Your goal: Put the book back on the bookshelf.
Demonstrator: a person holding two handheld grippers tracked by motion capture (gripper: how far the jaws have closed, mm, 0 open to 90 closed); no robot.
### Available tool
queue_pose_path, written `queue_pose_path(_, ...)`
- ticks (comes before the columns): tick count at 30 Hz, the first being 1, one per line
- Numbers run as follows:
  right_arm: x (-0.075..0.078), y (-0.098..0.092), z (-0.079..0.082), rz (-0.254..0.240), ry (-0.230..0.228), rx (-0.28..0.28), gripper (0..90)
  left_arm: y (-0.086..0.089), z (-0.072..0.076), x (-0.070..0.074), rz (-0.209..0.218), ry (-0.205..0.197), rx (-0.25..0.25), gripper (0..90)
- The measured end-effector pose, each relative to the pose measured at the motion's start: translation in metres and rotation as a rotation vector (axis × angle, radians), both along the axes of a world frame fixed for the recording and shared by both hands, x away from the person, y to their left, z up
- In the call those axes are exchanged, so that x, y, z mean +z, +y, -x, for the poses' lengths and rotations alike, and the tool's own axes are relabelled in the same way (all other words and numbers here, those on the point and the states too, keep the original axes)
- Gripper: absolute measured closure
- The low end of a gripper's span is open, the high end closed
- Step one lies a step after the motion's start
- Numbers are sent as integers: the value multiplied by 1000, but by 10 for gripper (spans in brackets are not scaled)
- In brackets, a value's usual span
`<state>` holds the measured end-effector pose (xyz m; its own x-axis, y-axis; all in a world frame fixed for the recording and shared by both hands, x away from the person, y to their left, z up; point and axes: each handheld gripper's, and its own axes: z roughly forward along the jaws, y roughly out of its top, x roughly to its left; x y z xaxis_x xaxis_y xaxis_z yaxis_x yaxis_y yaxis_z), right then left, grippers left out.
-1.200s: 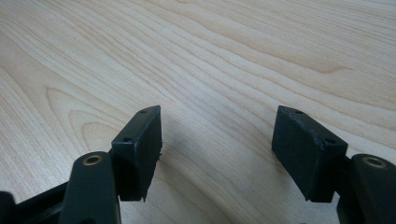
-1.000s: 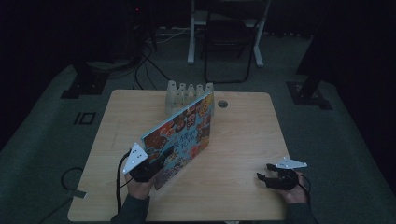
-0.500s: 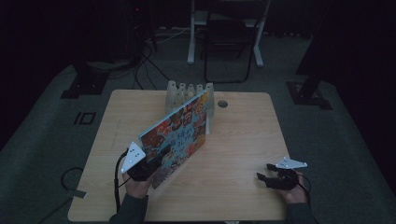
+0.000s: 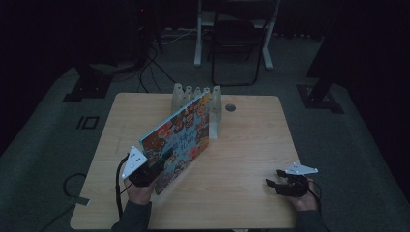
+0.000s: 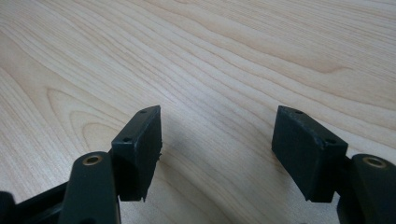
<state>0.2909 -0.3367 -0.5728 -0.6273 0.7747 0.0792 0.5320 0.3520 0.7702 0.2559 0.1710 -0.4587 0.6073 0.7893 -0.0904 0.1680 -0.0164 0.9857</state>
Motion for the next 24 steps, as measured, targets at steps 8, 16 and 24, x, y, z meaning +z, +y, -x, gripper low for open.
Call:
queue_pose_path(8,0,0,0,0,0,1,325,3,0,1,1,-2,16,812)
queue_pose_path(16,0,0,0,0,0,1,325,7,1,3,10,-9,40,812)
queue_pose_path(24,0,0,0,2,-1,1,324,11,0,4,40,-3,67,812)
